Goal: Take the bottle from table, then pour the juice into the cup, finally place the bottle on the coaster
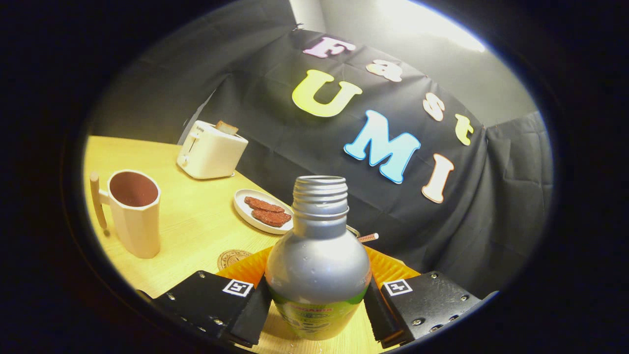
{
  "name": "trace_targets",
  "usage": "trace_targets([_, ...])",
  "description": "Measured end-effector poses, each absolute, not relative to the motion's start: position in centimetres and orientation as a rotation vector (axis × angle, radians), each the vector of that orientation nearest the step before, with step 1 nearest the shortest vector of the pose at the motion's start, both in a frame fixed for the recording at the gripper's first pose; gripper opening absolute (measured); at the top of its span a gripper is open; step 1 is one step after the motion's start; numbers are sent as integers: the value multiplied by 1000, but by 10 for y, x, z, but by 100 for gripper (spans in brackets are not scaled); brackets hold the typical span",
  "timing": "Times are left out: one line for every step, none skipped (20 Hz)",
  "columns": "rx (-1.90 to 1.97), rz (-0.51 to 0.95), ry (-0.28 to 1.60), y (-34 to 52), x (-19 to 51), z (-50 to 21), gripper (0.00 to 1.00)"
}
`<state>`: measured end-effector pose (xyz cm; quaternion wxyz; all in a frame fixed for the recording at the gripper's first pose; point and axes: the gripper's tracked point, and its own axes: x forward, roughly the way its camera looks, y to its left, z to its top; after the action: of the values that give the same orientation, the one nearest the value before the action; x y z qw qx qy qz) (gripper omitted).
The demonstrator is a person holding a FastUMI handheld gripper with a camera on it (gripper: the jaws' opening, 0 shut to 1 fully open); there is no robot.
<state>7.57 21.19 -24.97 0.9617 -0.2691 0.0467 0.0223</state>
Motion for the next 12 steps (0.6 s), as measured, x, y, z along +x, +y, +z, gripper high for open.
trace_targets([-576, 48, 92, 215, 78, -250, 82])
trace_targets([-606, 48, 90, 217, 78, -250, 81])
trace_targets([-632, 47, 86, 219, 77, -250, 82])
trace_targets([-659, 46, 85, 222, 77, -251, 82])
trace_targets([-684, 44, 81, 224, 76, -250, 82])
trace_targets([-706, 43, 77, 227, 77, -251, 82])
trace_targets([-724, 42, 72, 229, 76, -250, 82])
trace_targets([-741, 44, 69, 231, 77, -251, 82])
trace_targets([-759, 45, 68, 234, 77, -251, 82])
trace_targets([-779, 47, 64, 237, 79, -251, 82])
trace_targets([-802, 48, 57, 239, 81, -249, 82])
trace_targets([-829, 48, 49, 243, 83, -246, 82])
